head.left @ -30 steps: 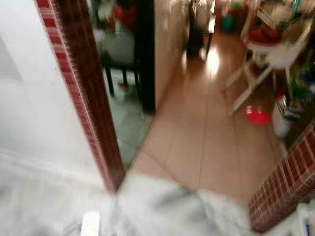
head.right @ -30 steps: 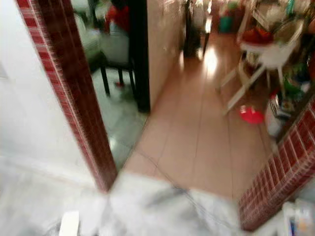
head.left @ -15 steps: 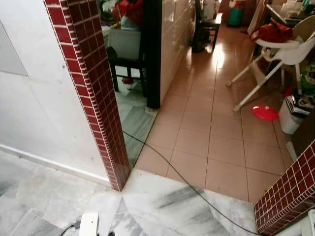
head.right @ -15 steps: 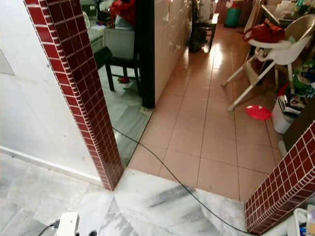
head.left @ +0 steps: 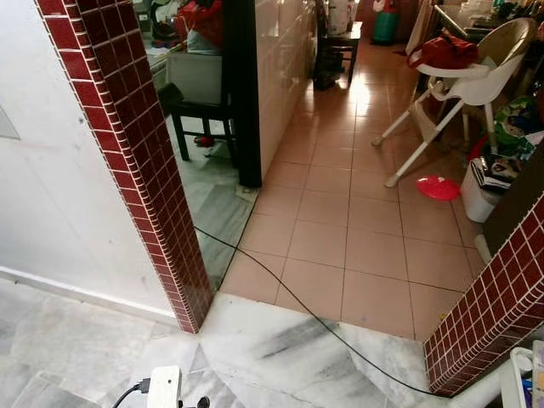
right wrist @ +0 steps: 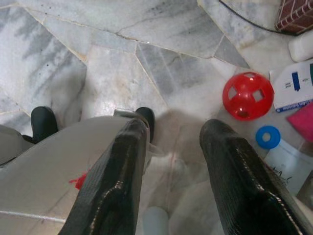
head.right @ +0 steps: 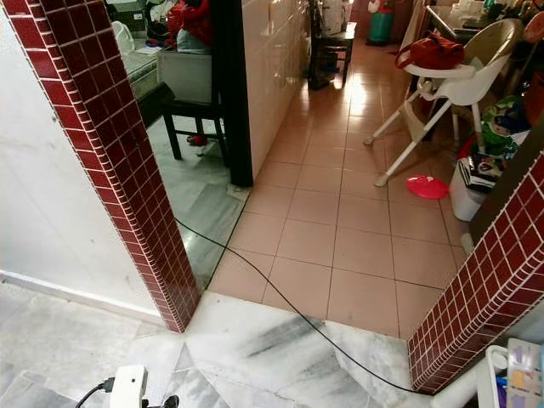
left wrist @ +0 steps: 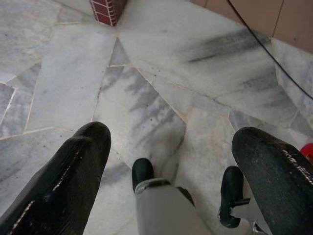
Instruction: Hang keys on a hook
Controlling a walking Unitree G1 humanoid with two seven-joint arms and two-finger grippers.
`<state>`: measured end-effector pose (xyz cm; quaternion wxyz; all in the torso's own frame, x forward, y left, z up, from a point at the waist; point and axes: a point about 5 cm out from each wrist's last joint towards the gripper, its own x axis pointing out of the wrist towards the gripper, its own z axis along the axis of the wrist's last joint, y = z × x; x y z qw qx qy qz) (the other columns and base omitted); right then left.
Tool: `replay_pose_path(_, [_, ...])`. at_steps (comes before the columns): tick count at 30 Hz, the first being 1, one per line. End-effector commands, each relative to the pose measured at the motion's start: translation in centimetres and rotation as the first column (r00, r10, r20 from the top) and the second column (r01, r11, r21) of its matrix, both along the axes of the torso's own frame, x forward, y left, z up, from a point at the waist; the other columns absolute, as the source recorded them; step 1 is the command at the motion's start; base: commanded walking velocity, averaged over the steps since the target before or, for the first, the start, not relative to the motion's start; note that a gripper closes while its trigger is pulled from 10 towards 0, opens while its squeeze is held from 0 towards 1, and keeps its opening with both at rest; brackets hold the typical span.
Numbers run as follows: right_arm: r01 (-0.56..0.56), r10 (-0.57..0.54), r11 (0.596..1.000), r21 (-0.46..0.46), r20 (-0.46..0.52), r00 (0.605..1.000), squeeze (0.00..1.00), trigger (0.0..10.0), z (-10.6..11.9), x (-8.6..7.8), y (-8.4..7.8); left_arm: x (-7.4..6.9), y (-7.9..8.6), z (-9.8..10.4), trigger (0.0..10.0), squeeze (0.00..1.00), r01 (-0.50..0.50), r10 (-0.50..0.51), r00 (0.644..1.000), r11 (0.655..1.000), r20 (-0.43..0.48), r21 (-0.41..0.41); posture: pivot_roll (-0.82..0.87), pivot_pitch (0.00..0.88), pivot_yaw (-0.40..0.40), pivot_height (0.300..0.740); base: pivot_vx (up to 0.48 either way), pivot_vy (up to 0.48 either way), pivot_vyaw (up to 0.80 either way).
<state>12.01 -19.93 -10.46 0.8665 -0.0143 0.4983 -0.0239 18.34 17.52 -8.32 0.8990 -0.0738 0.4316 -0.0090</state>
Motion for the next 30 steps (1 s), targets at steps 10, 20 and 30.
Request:
replay_pose_path(10, [-0.002,0.002,1.000,0.017,-0.008,1.000,0.00,10.0,-0.14,-0.15,0.60,-0.17,0.81,-0.02,10.0,0.00,-0.012,0.012,1.000,1.000,-0.010,0.019,-0.07,0.000,0.037,0.740,0.000,0.466,0.00])
replay_pose_path(20, [-0.040,0.040,0.999,0.007,-0.015,0.999,0.00,10.0,-0.17,-0.21,0.68,-0.18,0.79,-0.03,10.0,0.00,-0.013,0.013,1.000,1.000,-0.010,0.019,-0.07,0.000,0.038,0.740,0.000,0.476,0.15])
replay_pose_path(30, [-0.054,0.054,0.999,0.007,-0.018,0.998,0.00,10.0,-0.18,-0.17,0.78,-0.21,0.76,-0.05,10.0,0.00,-0.015,0.015,1.000,1.000,-0.013,0.019,-0.07,0.000,0.037,0.740,0.000,0.475,0.80])
